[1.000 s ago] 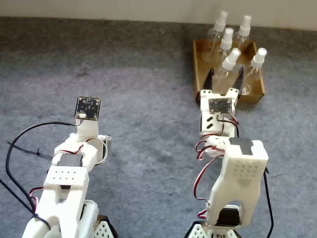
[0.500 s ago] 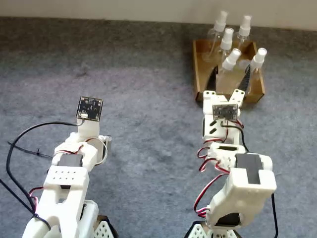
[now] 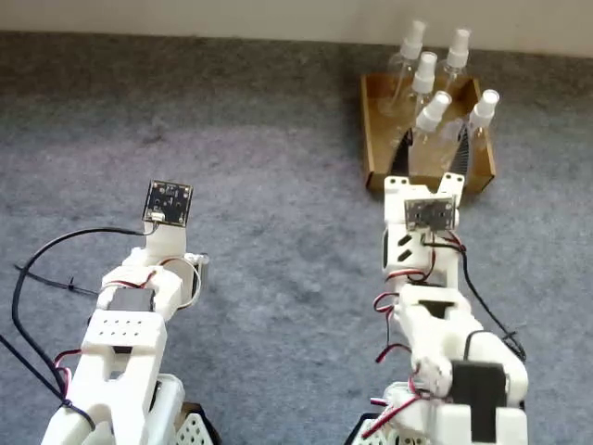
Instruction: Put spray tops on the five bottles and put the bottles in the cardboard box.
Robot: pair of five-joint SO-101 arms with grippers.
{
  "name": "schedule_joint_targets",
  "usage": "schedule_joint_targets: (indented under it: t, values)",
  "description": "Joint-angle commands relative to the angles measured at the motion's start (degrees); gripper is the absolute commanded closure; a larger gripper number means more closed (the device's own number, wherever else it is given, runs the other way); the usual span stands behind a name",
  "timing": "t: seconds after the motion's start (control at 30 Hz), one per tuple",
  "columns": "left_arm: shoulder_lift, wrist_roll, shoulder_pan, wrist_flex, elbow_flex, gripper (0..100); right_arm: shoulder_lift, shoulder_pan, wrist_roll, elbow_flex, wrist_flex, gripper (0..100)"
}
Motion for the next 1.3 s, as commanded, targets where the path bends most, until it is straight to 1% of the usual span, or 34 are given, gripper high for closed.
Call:
schedule_joint_targets:
  t: [0.0,0.13,0.27,0.37,0.5,0.7,0.83,0.93,1.07,1.17,1.27]
  values:
    - [-0.04,-0.53,-1.8,-1.05,-0.4,82,-11.12,-1.1,-0.35,-0.04,15.08,75.7]
    - [-0.04,-0.44,-4.09,-1.14,-0.57,82,-23.52,-1.54,-0.44,-0.04,32.4,75.9]
    - [-0.13,-0.44,-4.44,-1.14,-0.66,82,-36.35,-4.53,-0.44,-0.22,51.12,76.0]
    - [-0.13,-0.44,-4.44,-1.14,-0.75,82,-45.14,-6.55,-0.44,-0.22,62.73,76.0]
    - [-0.13,-0.35,-4.44,-0.79,-2.24,83,-54.55,-8.13,-0.44,-0.04,73.8,76.0]
    - [-0.22,-0.26,-4.44,-0.7,-4.35,83,-64.04,-7.96,-0.44,2.07,89.89,76.0]
    - [-1.98,-0.26,-4.44,3.96,-7.16,83,-71.69,-7.87,-0.44,6.9,95.6,76.1]
    - [-8.92,-0.26,-4.18,8.44,-7.08,83,-79.34,-7.87,-0.44,11.3,100.44,76.1]
    - [-23.69,-0.26,-4.0,14.77,-3.65,82,-90.86,-7.78,-0.26,16.13,108.7,76.1]
    - [-36.88,-0.53,-4.0,17.93,1.63,82,-89.71,-7.69,-0.35,17.8,114.59,76.1]
    - [-50.51,-0.62,-4.35,21.19,7.96,83,-89.54,-6.99,-0.35,18.33,117.32,77.1]
